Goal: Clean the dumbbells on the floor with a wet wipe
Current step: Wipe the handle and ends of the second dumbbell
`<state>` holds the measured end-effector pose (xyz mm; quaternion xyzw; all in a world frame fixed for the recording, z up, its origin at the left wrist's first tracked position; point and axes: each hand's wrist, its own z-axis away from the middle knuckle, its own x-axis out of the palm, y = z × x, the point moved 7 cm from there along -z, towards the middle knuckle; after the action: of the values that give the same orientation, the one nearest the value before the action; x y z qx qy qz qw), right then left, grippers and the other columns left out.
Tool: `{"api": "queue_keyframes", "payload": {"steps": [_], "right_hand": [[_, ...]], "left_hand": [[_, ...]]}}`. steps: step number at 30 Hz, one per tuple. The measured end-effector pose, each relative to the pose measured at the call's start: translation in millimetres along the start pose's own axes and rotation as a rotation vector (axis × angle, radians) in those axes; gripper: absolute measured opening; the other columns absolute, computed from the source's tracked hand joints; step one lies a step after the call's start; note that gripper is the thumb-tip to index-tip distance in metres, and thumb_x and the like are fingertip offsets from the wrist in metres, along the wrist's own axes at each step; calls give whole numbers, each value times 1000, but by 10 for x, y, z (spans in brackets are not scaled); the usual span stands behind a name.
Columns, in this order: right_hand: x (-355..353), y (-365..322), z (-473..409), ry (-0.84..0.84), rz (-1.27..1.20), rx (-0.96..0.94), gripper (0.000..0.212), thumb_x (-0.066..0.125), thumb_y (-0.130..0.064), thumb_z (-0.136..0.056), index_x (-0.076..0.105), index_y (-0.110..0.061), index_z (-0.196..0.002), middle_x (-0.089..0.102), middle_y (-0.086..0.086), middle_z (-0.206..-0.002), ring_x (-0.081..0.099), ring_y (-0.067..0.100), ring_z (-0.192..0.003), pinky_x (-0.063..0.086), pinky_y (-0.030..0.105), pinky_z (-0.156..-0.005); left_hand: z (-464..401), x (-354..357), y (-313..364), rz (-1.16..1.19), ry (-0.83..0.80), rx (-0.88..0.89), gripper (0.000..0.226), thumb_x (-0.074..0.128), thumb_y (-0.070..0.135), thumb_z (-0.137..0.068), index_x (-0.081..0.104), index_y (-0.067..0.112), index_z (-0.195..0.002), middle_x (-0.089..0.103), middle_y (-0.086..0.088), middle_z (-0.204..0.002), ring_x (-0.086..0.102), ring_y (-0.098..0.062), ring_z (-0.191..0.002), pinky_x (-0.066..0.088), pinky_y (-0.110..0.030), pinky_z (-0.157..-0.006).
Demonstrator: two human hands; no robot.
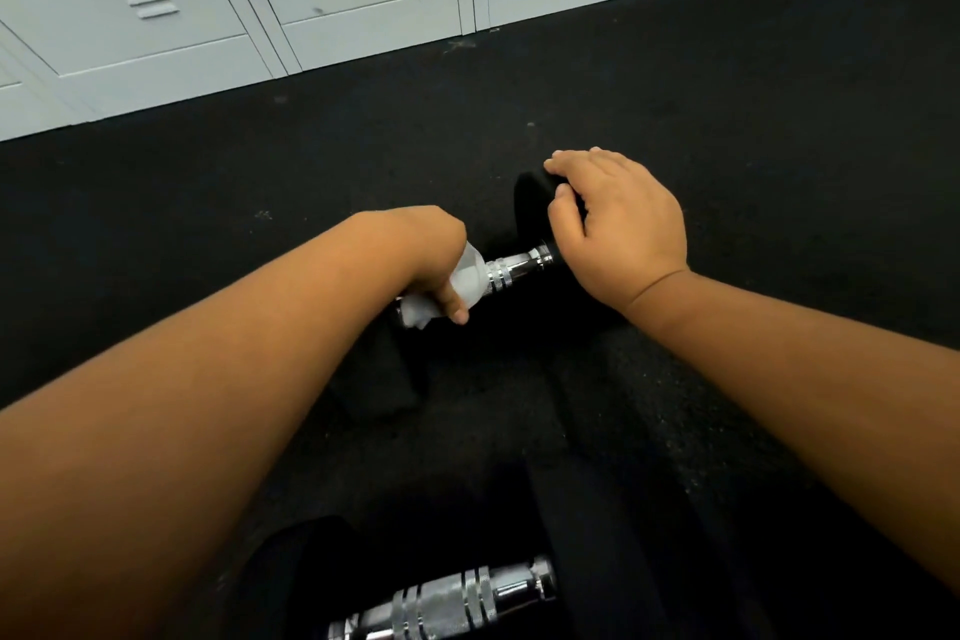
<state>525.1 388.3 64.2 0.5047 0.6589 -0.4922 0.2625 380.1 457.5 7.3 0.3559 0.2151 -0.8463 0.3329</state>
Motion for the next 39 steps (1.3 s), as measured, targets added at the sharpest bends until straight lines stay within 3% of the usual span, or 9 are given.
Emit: {"api": "queue_keyframes", "payload": {"steps": [3, 6, 8, 11, 18, 26, 32, 37, 39], "right_hand": [[0, 3, -2, -5, -8, 3, 37, 41, -26, -94, 63, -18, -123, 64, -4, -128, 51, 23, -128, 39, 35, -105], [-13, -6, -3, 1, -13, 6, 37, 42, -25, -94, 64, -18, -123, 64, -3, -128, 51, 23, -128, 37, 33, -106], [-15, -11, -1, -4, -17, 8, 37, 42, -26, -94, 64, -19, -123, 64, -4, -127, 50, 23, -128, 38, 34, -105], [-12, 5, 1, -2, -19, 3, 38, 40, -27, -94, 63, -19, -122, 64, -5, -127, 50, 22, -129, 40, 35, -104], [18, 28, 2, -1, -11, 6, 39, 39, -28, -93, 63, -20, -122, 64, -5, -128, 51, 23, -128, 40, 35, -105], [25, 24, -4, -21, -19, 20, 40, 37, -31, -93, 61, -23, -125, 61, -7, -131, 47, 20, -132, 42, 40, -103], [0, 17, 29, 9, -13, -1, 39, 39, -28, -93, 62, -21, -123, 62, -6, -129, 49, 20, -130, 40, 36, -105], [-1, 16, 15, 3, -11, 8, 38, 40, -27, -94, 63, -20, -123, 63, -5, -128, 49, 21, -129, 40, 35, -106], [4, 13, -9, -7, -6, 16, 38, 39, -28, -94, 62, -21, -124, 62, -5, -129, 49, 20, -130, 39, 35, -106]], "left_hand": [[8, 58, -4, 115, -83, -2, 37, 79, 54, -65, 58, 25, -73, 65, 4, -75, 62, -17, -77, 48, -31, -72], [-10, 92, 25, 161, -158, 29, 37, 76, 51, -72, 63, 22, -90, 66, 3, -89, 62, -21, -90, 49, -34, -84], [13, 60, -8, 73, -216, 40, 35, 75, 39, -79, 64, 16, -103, 66, 0, -101, 62, -21, -97, 47, -32, -87], [31, 16, -66, -126, -261, 19, 29, 76, 29, -77, 61, 19, -99, 64, -2, -106, 60, -23, -100, 44, -29, -81], [-55, 53, -11, 198, -210, 51, 32, 86, 40, -65, 65, 23, -82, 69, 4, -87, 66, -19, -89, 52, -35, -88], [-100, 13, 104, 365, 55, 142, 35, 79, 46, -71, 50, 29, -81, 61, 7, -81, 60, -14, -79, 46, -29, -72], [-5, 167, -11, 100, -233, 35, 31, 78, 34, -76, 60, 14, -92, 69, -3, -99, 65, -22, -95, 48, -35, -92], [-98, 127, 54, 209, -171, 76, 33, 79, 42, -72, 53, 25, -82, 67, -1, -90, 65, -21, -89, 53, -38, -87], [-128, 103, 99, 312, -120, 87, 31, 76, 42, -76, 56, 23, -91, 66, 0, -90, 65, -21, -88, 53, -38, -86]]}}
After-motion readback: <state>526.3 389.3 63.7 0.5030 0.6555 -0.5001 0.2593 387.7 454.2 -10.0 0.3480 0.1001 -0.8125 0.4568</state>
